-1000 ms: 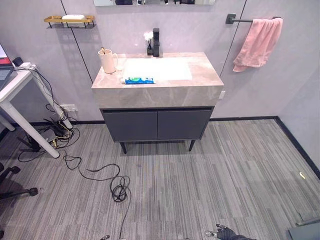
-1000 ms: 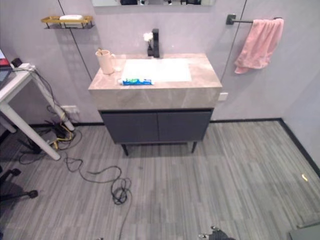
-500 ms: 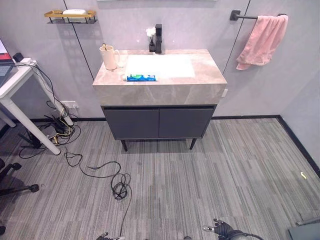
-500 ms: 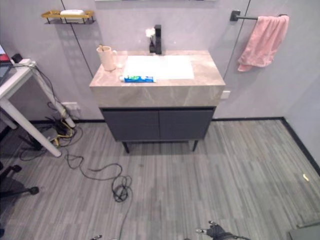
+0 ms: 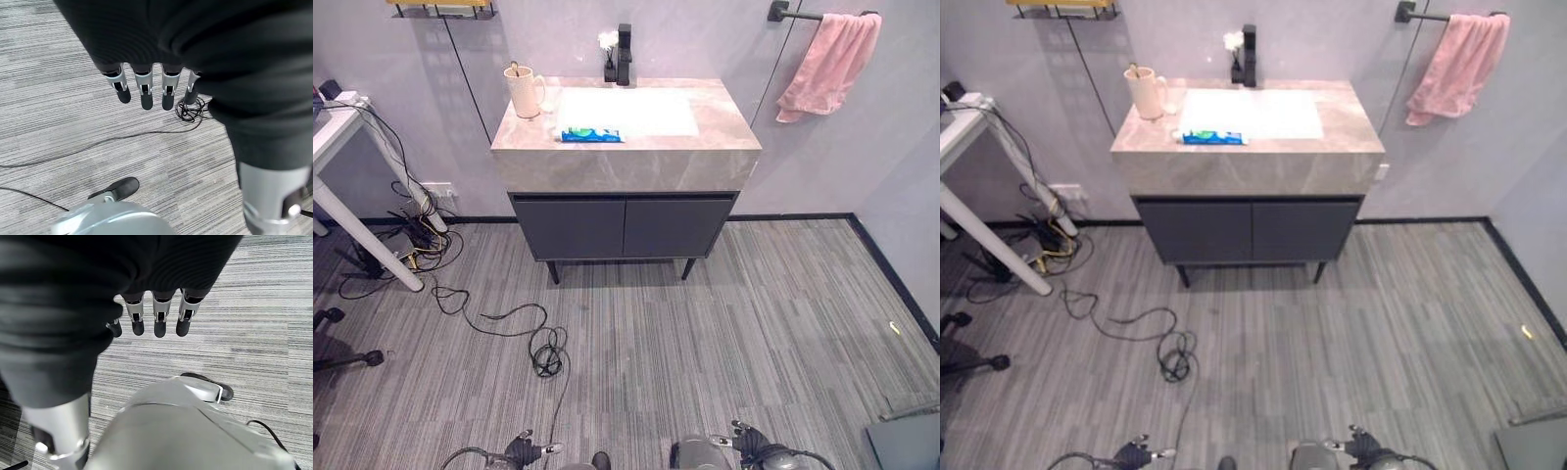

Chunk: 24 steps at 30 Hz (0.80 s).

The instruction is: Put brush and paste in cup on sink, flatten towel.

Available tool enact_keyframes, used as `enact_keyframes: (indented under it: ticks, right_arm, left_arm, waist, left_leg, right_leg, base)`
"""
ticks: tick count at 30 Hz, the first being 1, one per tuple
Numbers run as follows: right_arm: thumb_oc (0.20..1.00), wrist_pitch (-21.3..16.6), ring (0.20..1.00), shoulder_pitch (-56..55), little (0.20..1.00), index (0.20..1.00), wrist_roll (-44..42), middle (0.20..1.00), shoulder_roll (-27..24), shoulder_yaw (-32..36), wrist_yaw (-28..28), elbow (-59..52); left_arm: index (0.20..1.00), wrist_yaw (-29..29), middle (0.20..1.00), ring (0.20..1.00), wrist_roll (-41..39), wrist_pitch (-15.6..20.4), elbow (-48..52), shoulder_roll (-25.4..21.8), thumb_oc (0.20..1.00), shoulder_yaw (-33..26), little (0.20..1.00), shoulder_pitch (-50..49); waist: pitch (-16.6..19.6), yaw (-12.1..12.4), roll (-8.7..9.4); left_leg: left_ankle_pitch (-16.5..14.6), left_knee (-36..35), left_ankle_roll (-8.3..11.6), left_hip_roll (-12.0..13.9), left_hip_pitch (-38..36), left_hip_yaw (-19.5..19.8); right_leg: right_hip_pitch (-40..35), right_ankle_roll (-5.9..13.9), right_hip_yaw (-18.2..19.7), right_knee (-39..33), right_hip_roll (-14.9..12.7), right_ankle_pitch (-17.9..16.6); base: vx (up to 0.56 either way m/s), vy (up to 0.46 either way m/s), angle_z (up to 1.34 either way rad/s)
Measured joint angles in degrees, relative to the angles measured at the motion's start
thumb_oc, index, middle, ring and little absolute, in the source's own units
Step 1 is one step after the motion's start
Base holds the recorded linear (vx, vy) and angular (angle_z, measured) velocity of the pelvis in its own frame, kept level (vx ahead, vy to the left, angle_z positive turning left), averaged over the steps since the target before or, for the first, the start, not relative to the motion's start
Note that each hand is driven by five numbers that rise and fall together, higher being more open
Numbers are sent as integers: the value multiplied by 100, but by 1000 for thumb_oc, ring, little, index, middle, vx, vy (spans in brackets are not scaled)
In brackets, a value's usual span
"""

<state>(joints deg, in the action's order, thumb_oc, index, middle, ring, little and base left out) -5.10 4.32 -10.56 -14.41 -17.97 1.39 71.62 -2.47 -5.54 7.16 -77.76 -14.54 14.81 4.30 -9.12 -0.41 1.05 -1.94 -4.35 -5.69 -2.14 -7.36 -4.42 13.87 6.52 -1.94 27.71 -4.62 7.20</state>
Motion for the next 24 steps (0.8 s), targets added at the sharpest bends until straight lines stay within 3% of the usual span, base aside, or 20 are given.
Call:
enact_keyframes:
  ticks: [3, 6, 7, 8, 9, 10, 12, 13, 15, 21, 24]
  right_arm:
    - [1000, -7, 1000, -42, 1000, 1000, -22, 1000, -14, 55, -11, -2]
    - [1000, -18, 1000, -49, 1000, 1000, -50, 1000, -13, 84, -9, 2]
    - [1000, -17, 1000, -51, 1000, 1000, -48, 1000, -9, 117, -11, 23]
    - [1000, -17, 1000, -63, 1000, 1000, -47, 1000, 4, 116, -11, 49]
    - [1000, -13, 1000, -116, 1000, 1000, -44, 1000, 4, 128, -16, 89]
    - [1000, -12, 1000, -149, 1000, 1000, -45, 1000, -47, 140, -46, 128]
    - [1000, -10, 1000, -140, 1000, 1000, -37, 1000, -140, 138, -61, 98]
    - [1000, -10, 1000, -149, 1000, 1000, -34, 1000, -172, 143, -68, 86]
    - [1000, -9, 1000, -76, 1000, 1000, 10, 1000, -221, 152, -93, 83]
    - [1000, -9, 1000, -30, 1000, 1000, 250, 1000, -295, 2, -89, 99]
    - [1000, 2, 1000, -37, 1000, 1000, 473, 1000, -323, -76, -81, 131]
  left_arm:
    - [1000, -45, 1000, 1000, -1, 9, 10, -60, 1000, 2, 1000, 51]
    - [1000, -77, 1000, 1000, -1, 11, 16, -66, 1000, 7, 1000, 69]
    - [1000, -79, 1000, 1000, -1, 12, 7, -70, 1000, 2, 1000, 45]
    - [1000, -79, 1000, 1000, 0, 13, 5, -88, 1000, 3, 1000, 16]
    - [1000, -85, 1000, 1000, -1, 8, 2, -84, 1000, 7, 1000, -17]
    - [1000, -83, 1000, 1000, 0, 12, 7, -11, 1000, 11, 1000, -32]
    - [1000, -83, 1000, 1000, 0, 14, 13, 53, 1000, -1, 1000, -27]
    - [1000, -87, 1000, 1000, -1, 14, 23, 60, 1000, -1, 1000, 18]
    - [1000, -85, 1000, 1000, -1, 14, 18, 101, 1000, 0, 1000, 101]
    - [1000, -78, 1000, 1000, -1, 17, 15, 126, 1000, 5, 1000, 256]
    - [1000, -79, 1000, 1000, 0, 8, -24, 117, 1000, -2, 1000, 286]
  waist:
    - [-4, -62, 87]
    - [18, -92, 153]
    - [34, -86, 228]
    - [65, -72, 296]
    - [88, -86, 349]
    - [95, -66, 218]
    - [158, -61, 63]
    - [179, -65, 13]
    - [201, -73, -52]
    - [285, -182, -89]
    - [329, -215, -107]
  left_leg:
    - [-25, -53, 8, -28, -43, 17]
    - [-137, -76, 73, -43, -90, 86]
    - [-255, -71, 172, -43, -187, 92]
    - [-309, -69, 246, -75, -260, 123]
    - [-433, -74, 324, -92, -358, 162]
    - [-548, 30, 439, 3, -442, 185]
    - [-691, 94, 571, 229, -456, 211]
    - [-741, 147, 647, 330, -468, 223]
    - [-787, 267, 718, 512, -496, 242]
    - [-758, 534, 823, 771, -451, 545]
    - [-708, 869, 1123, 874, -327, 581]
  right_leg:
    - [53, 31, -502, -1132, -72, -340]
    - [251, 159, -308, -1978, -118, -926]
    - [219, 182, -345, -2438, -163, -1224]
    - [151, 193, -353, -2610, -203, -1242]
    - [92, 136, -381, -2661, -244, -1489]
    - [-10, 113, -544, -2603, -180, -1581]
    - [-14, 45, -703, -2511, -11, -1618]
    - [-44, -249, -692, -2451, 93, -1662]
    - [-191, -405, -748, -2489, 254, -1554]
    - [-397, -637, -1000, -2482, 401, -1338]
    - [-538, -627, -1142, -2525, 463, -1168]
  base:
    - [101, -26, 10]
    - [177, -34, 13]
    - [171, -43, 11]
    - [112, -25, 11]
    - [128, -33, 16]
    - [183, -44, 11]
    - [248, -56, 8]
    - [255, -59, 7]
    - [272, -83, 10]
    - [252, -129, 21]
    - [213, -154, 20]
